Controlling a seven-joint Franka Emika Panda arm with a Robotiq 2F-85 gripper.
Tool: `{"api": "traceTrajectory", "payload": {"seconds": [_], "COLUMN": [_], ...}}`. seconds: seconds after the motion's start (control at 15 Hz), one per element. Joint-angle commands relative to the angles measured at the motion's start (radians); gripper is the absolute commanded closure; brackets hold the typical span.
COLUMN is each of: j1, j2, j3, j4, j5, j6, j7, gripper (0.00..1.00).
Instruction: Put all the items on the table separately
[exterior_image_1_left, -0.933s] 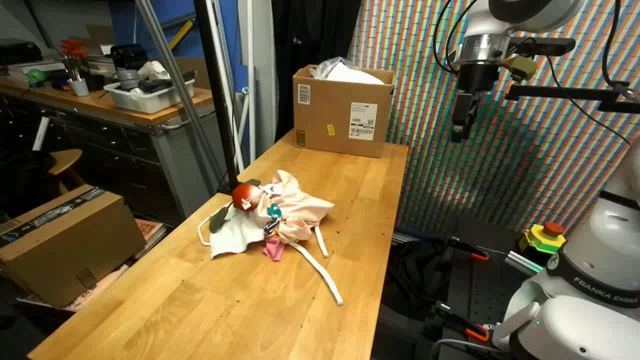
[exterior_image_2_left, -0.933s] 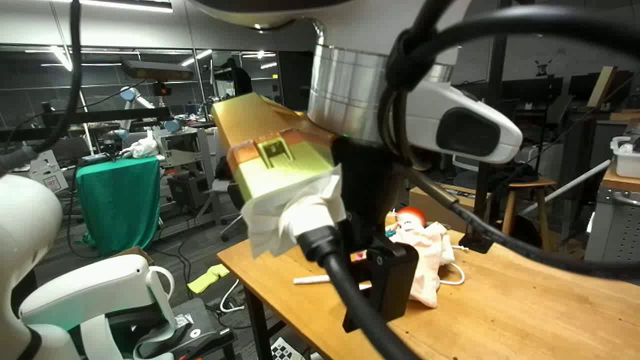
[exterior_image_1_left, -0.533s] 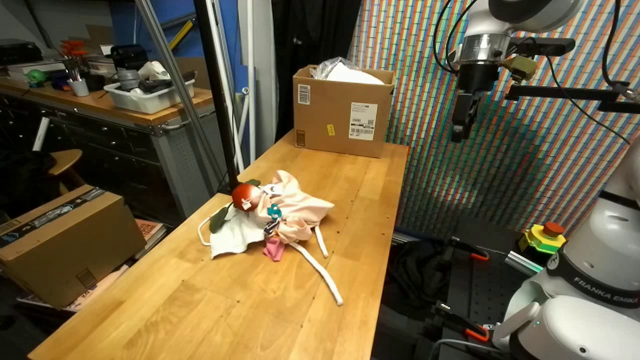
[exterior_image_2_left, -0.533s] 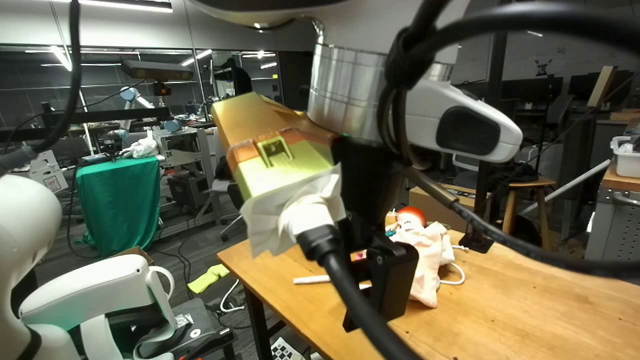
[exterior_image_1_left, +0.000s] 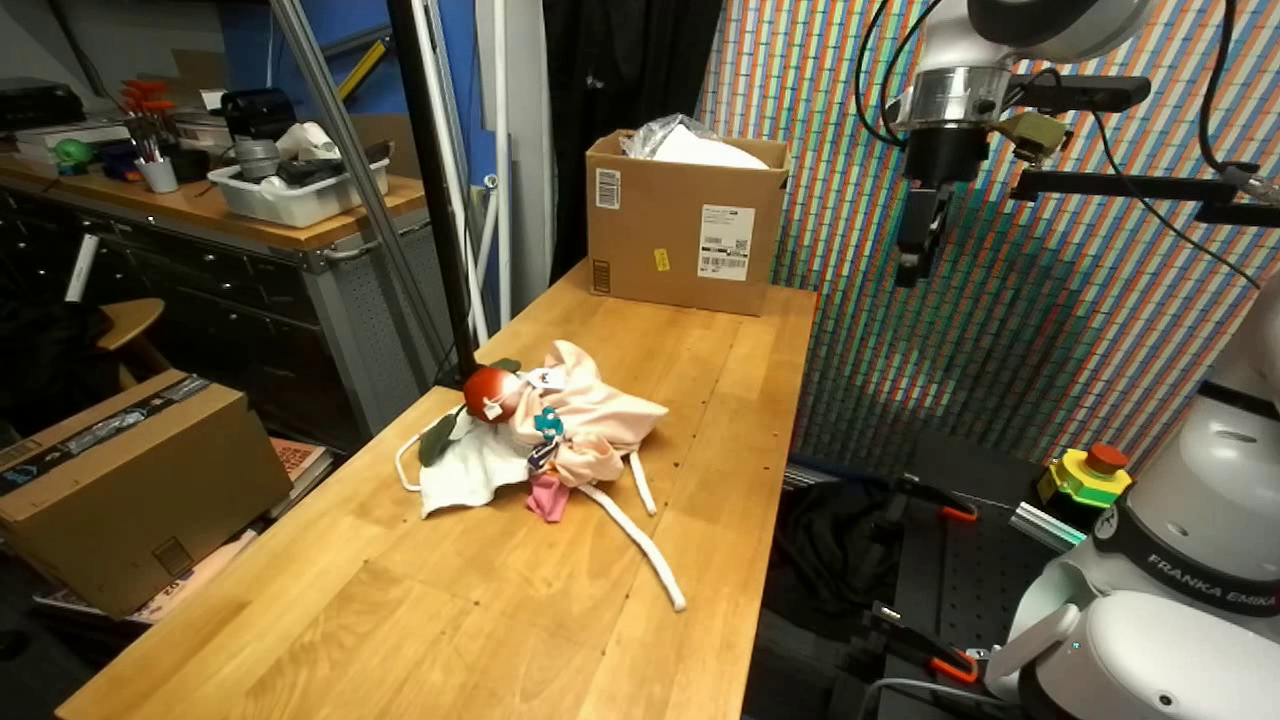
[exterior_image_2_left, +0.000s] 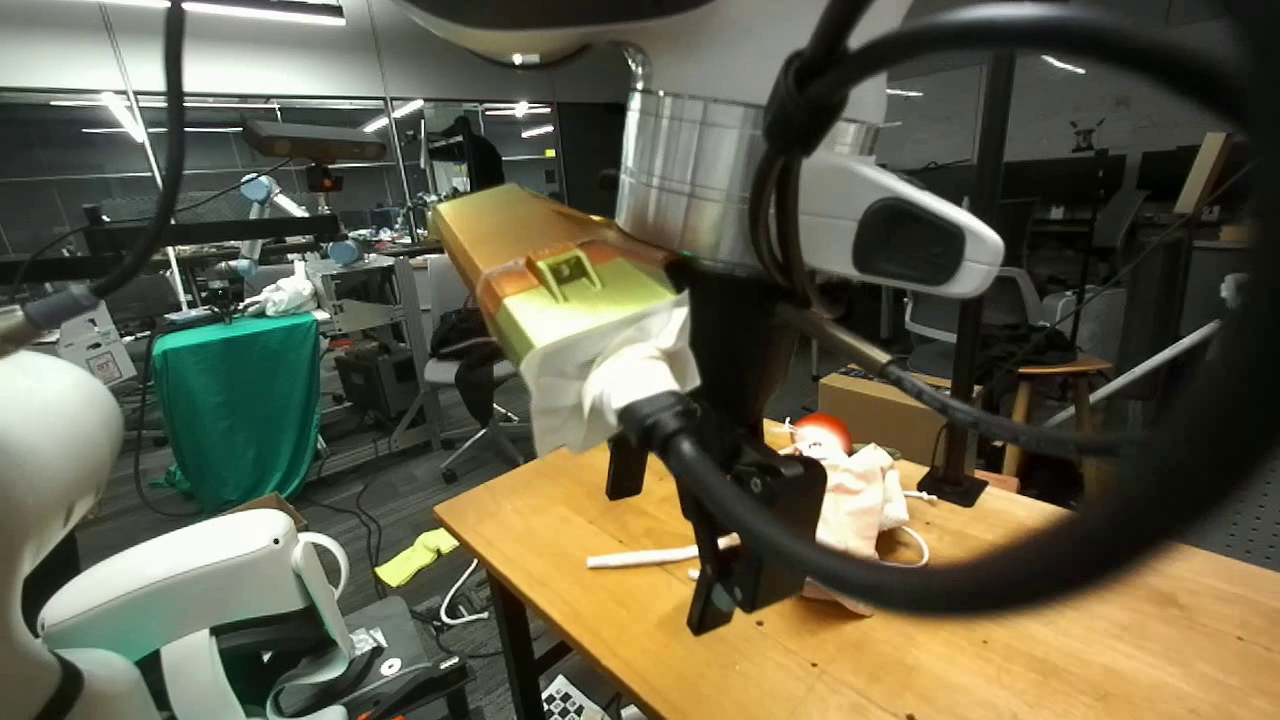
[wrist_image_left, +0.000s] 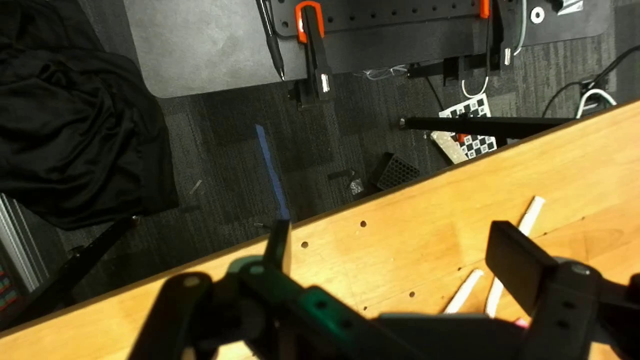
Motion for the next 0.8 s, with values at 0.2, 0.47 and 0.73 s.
{"api": "traceTrajectory", "payload": {"seconds": [0.2, 0.47, 0.73], "j1": [0.081, 0.143, 0.183], "j2": [0.098, 0.194, 0.323], "j3": [0.144, 0.207, 0.260], "j4": [0.097, 0.179, 0.298], "j5": [0.032, 0.064, 0.077], "j6": [0.027, 0.039, 0.042], "j7": [0.064, 0.090, 0.107], "gripper": [0.00, 0.00, 0.00]}}
